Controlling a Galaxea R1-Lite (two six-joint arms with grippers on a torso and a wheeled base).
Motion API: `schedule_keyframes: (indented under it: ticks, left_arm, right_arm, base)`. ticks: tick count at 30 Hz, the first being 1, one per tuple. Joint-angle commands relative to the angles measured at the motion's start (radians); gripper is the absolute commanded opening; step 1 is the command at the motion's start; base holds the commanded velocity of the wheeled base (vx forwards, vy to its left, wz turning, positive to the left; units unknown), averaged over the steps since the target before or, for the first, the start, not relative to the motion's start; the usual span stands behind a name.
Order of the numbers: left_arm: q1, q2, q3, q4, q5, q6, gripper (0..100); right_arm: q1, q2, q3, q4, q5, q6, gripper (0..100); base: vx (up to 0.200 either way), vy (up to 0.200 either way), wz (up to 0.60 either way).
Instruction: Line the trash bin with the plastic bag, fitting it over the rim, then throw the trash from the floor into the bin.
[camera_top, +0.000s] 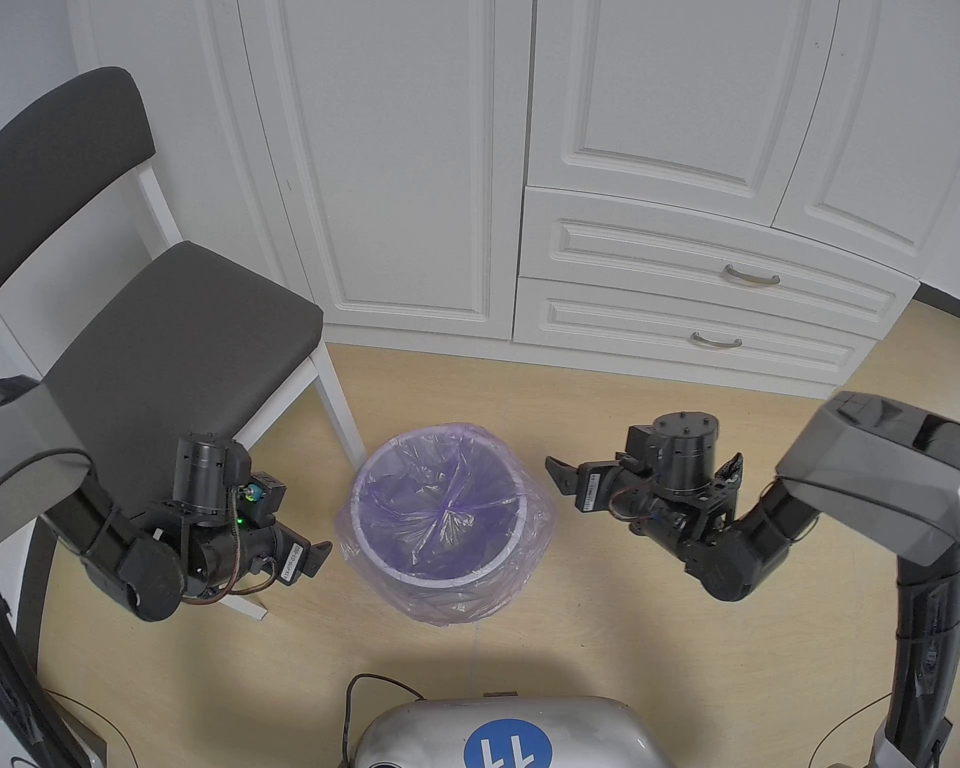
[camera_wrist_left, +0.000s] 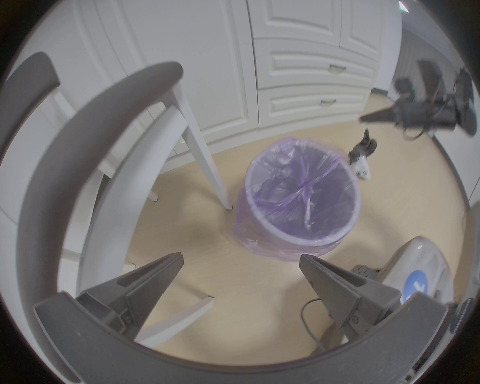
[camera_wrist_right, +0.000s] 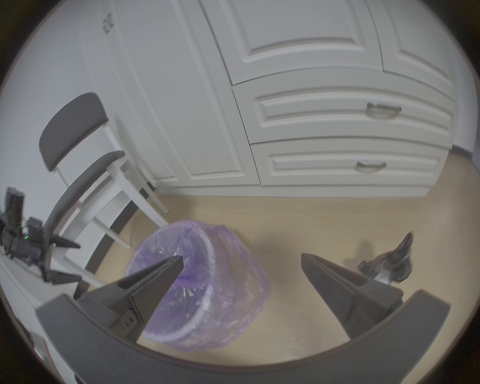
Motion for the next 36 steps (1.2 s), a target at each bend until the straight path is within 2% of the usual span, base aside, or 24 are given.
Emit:
schedule_keyframes:
  ticks: [1, 3, 5, 9, 11, 23, 36]
  left_arm:
    - [-0.043, -0.208, 0.162, -0.058, 0.0, -0.1, 100]
    - [-0.043, -0.234, 0.213, -0.112, 0.0, -0.124, 100]
    - [-0.041, -0.268, 0.285, -0.225, -0.002, -0.166, 100]
    - [-0.04, -0.304, 0.356, -0.388, -0.003, -0.213, 100]
    - [-0.038, -0.309, 0.369, -0.425, -0.005, -0.23, 100]
    - [-0.015, -0.31, 0.391, -0.434, -0.003, -0.236, 100]
    - [-0.026, -0.309, 0.408, -0.434, -0.005, -0.227, 100]
  right_arm:
    - [0.053, 0.215, -0.189, 0.006, -0.044, 0.108, 100]
    - [0.055, 0.246, -0.232, 0.004, -0.06, 0.117, 100]
    - [0.05, 0.28, -0.273, 0.004, -0.082, 0.12, 100]
    - [0.035, 0.291, -0.279, 0.004, -0.083, 0.131, 100]
    - [0.027, 0.289, -0.279, 0.004, -0.082, 0.139, 100]
    - [-0.002, 0.307, -0.284, 0.006, -0.077, 0.142, 100]
    - [-0.031, 0.358, -0.321, 0.017, -0.071, 0.142, 100]
  base:
    - [0.0, 0.0, 0.0]
    - [0.0, 0.0, 0.0]
    - [0.0, 0.0, 0.0]
    - [0.0, 0.0, 0.0]
    - [0.0, 0.0, 0.0]
    - [0.0, 0.0, 0.0]
    - [0.0, 0.0, 0.0]
